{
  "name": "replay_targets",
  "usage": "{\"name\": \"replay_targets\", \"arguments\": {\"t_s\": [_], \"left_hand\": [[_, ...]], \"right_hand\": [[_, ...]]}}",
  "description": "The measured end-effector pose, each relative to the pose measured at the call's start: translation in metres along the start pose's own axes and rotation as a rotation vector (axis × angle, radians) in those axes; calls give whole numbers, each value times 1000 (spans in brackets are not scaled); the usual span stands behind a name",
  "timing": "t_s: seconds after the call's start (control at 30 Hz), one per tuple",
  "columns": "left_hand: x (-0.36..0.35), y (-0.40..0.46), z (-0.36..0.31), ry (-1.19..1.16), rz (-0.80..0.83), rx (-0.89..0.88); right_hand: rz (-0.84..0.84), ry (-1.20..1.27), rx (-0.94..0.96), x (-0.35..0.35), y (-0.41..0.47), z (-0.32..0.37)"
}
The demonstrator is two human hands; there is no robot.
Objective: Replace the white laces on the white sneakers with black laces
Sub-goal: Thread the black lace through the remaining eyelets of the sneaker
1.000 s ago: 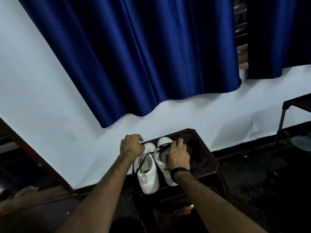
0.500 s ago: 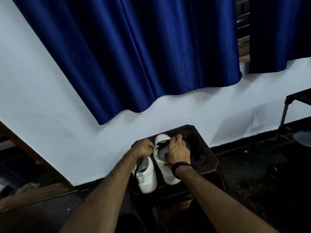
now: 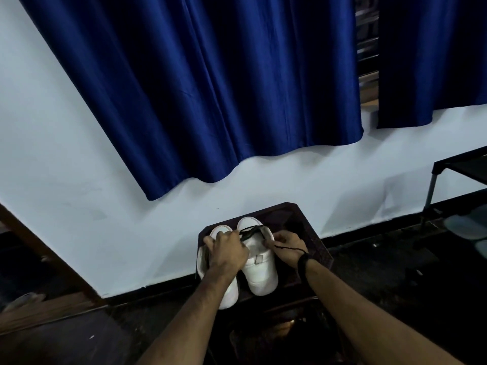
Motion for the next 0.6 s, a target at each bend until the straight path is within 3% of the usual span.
{"name": "replay_targets", "arguments": {"t_s": [0.23,0.43,0.6], "left_hand": [[1,-3,-27,147,-65,-85],[2,0,-20,-21,42,-2],[15,16,-3,-196,193,1]], "right_hand": [[163,-22,93,7,15,18],[9,-155,79,7,14,11],[6,-259,72,5,17,9]]}}
Point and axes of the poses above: each hand's wrist, its own y-axis towards the middle knuckle, its own x-axis out of the back of the hand, z = x × y, the point moved 6 cm from there along y, towards the middle knuckle, and after that the axes turned 12 degrees about z, right-handed, at the moved point
